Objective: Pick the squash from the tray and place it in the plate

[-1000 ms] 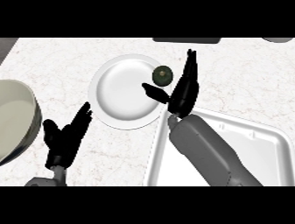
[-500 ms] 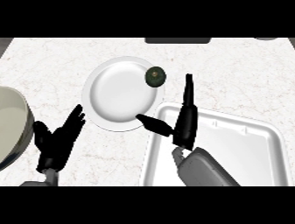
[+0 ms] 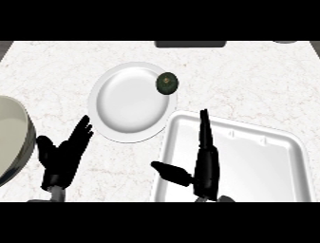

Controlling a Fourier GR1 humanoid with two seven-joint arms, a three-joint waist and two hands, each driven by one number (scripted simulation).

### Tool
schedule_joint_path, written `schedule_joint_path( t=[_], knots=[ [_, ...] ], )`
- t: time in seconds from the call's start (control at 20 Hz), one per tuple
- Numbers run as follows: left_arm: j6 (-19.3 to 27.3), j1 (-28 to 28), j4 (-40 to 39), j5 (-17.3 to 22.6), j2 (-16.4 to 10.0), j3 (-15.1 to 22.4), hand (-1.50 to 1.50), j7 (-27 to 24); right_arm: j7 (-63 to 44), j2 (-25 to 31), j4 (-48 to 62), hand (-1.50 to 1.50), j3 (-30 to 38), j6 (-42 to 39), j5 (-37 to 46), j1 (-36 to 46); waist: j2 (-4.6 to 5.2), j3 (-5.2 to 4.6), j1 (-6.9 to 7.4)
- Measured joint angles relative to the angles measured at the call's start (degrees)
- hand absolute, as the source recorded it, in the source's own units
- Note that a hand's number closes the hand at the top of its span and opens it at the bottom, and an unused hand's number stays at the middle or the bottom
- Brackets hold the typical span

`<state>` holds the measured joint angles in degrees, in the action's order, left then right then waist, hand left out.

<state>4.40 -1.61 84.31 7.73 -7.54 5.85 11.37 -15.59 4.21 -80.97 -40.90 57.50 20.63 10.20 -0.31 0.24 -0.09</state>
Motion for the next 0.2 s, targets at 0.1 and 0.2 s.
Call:
schedule_joint_path(
  t=[0.1, 0.2],
  knots=[
    [-0.44, 0.28, 0.18, 0.13, -0.44, -0.63, 0.0, 0.65, -2.04, 0.23, -2.54, -1.5, -1.35, -0.45, 3.49, -2.91, 0.01, -0.03, -0.08],
    [-0.54, 0.31, -0.24, -0.21, -0.01, -0.68, 0.0, 0.24, -1.88, -0.32, -2.9, -1.5, -1.86, -0.69, 5.13, -4.99, 0.02, -0.03, -0.05]
  ],
)
